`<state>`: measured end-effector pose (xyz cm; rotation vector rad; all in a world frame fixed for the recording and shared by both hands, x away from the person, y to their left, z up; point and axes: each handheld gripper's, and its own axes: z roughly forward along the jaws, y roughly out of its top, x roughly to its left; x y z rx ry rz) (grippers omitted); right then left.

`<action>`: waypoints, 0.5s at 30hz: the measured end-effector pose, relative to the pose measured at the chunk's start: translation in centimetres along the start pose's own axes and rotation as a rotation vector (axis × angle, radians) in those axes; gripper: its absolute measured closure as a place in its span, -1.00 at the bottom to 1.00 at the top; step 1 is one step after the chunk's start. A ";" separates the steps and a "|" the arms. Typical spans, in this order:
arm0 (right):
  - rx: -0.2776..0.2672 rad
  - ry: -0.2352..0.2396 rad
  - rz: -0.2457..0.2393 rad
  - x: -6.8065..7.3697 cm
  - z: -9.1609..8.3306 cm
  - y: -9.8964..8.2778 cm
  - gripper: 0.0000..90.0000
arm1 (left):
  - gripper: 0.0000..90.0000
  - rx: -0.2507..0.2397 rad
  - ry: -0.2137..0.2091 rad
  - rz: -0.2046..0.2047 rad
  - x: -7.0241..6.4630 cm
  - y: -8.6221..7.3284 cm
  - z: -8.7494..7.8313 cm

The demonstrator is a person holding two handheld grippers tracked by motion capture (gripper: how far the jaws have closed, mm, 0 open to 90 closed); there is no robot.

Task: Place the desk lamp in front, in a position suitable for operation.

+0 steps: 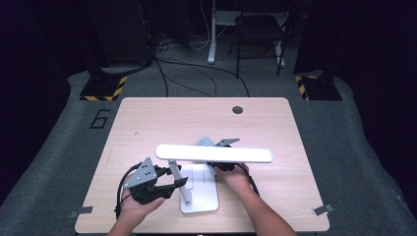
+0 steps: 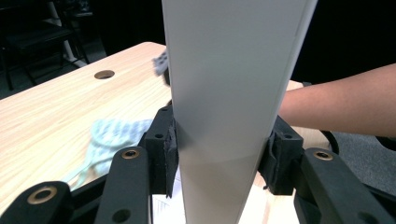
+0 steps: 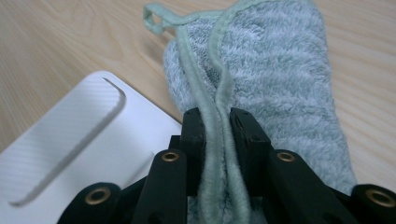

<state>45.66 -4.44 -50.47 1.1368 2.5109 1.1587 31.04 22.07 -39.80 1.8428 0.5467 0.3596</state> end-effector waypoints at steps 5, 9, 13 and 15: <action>-0.007 -0.010 0.027 -1.3 -1.6 -1.8 0.71 | 0.21 -0.011 0.015 -0.006 -0.1 0.0 0.1; -0.027 0.004 0.087 -1.1 -2.5 -2.4 0.71 | 0.21 -0.010 0.021 -0.021 0.1 0.0 0.2; -0.089 0.027 0.129 -0.3 -3.3 -2.2 0.72 | 0.21 -0.007 0.036 -0.010 0.3 0.0 0.2; -0.119 0.048 0.151 0.0 -3.6 -2.2 0.70 | 0.21 -0.012 0.028 -0.011 0.4 0.0 0.2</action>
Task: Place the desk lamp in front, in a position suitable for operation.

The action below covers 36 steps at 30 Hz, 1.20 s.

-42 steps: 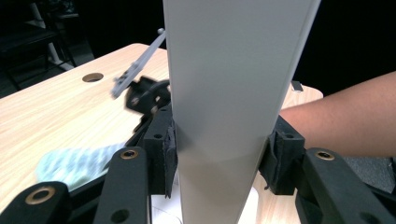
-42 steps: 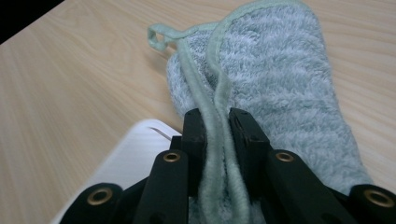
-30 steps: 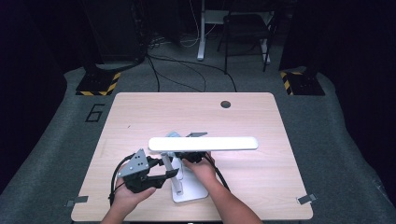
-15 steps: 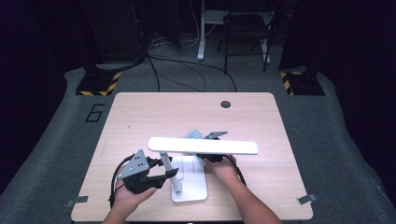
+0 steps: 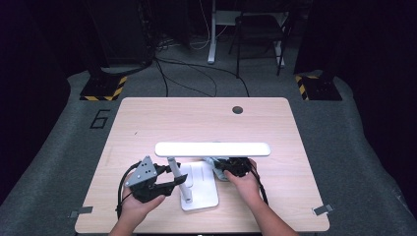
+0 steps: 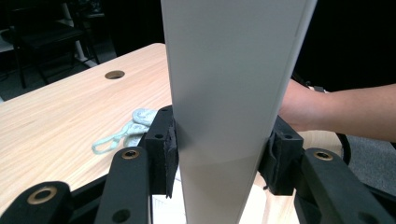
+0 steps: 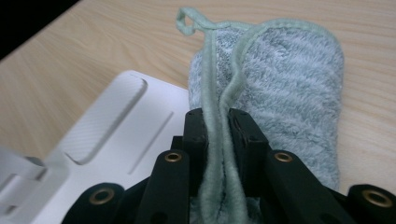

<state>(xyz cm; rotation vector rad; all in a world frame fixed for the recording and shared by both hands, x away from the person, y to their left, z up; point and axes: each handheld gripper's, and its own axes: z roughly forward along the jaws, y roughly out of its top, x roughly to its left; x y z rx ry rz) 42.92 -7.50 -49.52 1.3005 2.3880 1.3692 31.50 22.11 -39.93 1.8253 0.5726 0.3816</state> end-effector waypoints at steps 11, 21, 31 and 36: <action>0.021 -0.096 -0.078 0.3 2.1 -0.1 0.55 | 0.21 -0.007 -0.005 0.007 0.0 -0.1 0.1; -0.028 -0.117 0.074 0.0 2.6 -1.5 0.75 | 0.21 -0.010 -0.002 0.004 -0.1 -0.2 0.1; -0.034 -0.133 0.047 1.5 1.3 -3.2 0.74 | 0.21 -0.004 0.019 0.005 -0.5 -0.1 0.2; -0.016 -0.137 0.008 2.7 0.1 -4.4 0.74 | 0.21 -0.001 0.023 0.002 -0.6 -0.1 0.3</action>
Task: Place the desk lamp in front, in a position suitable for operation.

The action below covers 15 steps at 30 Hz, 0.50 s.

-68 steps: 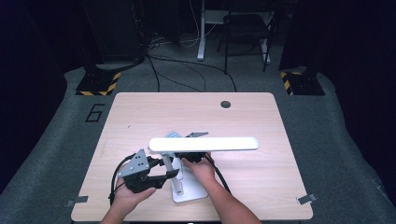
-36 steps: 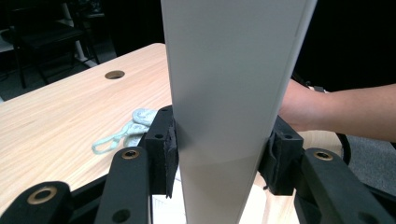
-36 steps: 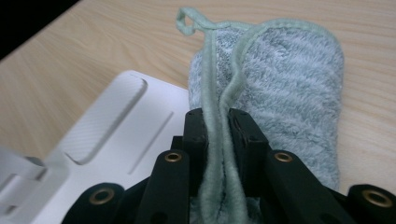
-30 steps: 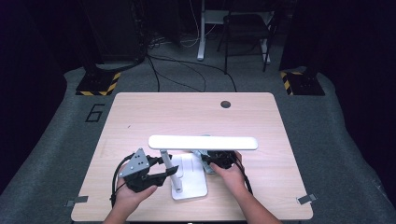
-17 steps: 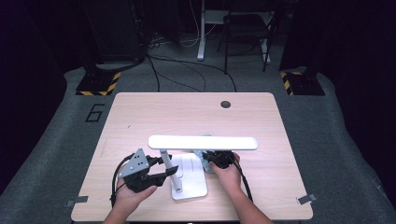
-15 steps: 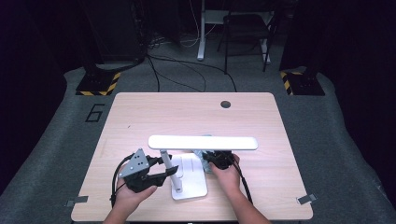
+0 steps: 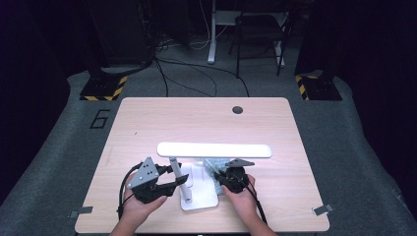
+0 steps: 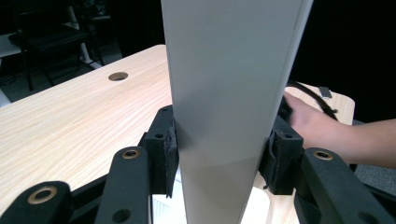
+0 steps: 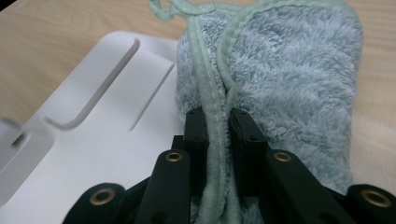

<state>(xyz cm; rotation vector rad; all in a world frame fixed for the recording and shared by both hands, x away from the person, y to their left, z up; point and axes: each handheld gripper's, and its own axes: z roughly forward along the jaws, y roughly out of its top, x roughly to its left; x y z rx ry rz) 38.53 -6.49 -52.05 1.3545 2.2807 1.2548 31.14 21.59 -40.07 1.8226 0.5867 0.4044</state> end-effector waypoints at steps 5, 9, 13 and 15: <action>0.026 0.030 -0.031 1.0 -2.2 -1.9 0.72 | 0.21 0.001 0.000 -0.002 0.0 0.0 0.0; 0.041 0.052 -0.016 1.8 -3.5 -3.2 0.68 | 0.22 -0.005 -0.002 -0.003 0.2 -0.1 0.0; 0.028 0.010 -0.050 2.9 -4.2 -4.0 0.61 | 0.22 0.002 -0.007 0.000 0.3 -0.1 -0.1; 0.027 -0.011 -0.048 3.1 -4.2 -4.0 0.56 | 0.22 -0.008 -0.002 0.004 0.3 -0.2 0.0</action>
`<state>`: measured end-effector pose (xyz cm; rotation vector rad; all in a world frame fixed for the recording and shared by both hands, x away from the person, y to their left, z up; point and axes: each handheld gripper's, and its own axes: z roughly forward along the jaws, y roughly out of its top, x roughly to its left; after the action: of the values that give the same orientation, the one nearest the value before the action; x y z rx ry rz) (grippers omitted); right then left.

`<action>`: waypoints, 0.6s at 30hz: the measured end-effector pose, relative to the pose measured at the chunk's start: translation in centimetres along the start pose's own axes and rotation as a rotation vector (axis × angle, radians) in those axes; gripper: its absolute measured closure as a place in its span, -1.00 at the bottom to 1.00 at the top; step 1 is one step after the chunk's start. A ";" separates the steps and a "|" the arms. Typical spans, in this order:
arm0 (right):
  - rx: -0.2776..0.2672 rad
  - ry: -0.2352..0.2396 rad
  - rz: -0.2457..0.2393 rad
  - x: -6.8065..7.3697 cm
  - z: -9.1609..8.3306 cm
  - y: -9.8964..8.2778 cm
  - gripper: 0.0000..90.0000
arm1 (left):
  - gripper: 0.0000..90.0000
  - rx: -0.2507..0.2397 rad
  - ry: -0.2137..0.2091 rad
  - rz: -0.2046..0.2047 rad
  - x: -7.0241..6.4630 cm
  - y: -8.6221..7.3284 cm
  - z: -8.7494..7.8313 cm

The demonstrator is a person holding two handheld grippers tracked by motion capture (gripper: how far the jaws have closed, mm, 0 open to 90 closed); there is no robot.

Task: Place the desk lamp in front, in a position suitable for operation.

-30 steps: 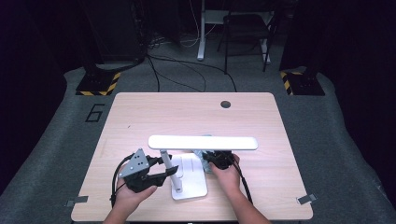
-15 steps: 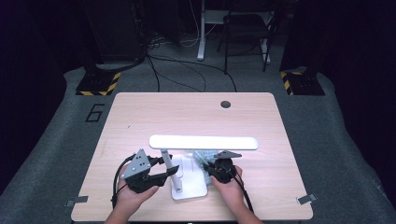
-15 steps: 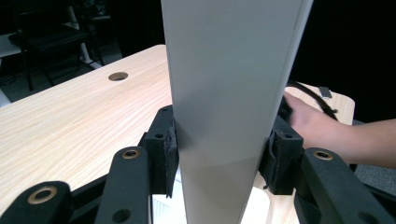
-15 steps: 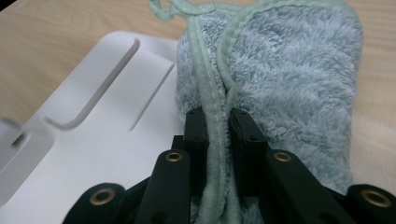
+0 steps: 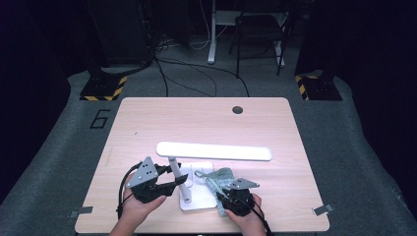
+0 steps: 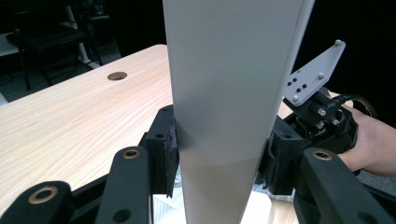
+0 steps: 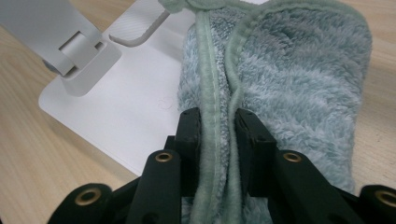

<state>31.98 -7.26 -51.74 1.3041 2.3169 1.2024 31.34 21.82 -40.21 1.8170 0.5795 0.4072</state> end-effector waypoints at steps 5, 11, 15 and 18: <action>-0.008 -0.015 0.007 0.2 0.0 -0.1 0.49 | 0.22 0.001 -0.002 0.000 0.0 0.0 0.0; -0.017 -0.052 -0.016 0.6 0.0 0.0 0.22 | 0.22 -0.007 0.000 -0.007 0.1 -0.1 0.0; 0.002 -0.036 -0.093 1.6 0.7 0.2 -0.07 | 0.22 0.003 -0.006 -0.007 0.1 -0.1 0.0; 0.005 -0.054 -0.071 1.6 0.8 0.6 0.12 | 0.22 -0.005 0.002 -0.007 0.1 -0.1 -0.1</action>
<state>31.91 -5.39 -51.51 1.2298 2.3089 1.1262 31.37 21.98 -40.31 1.8096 0.5858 0.4048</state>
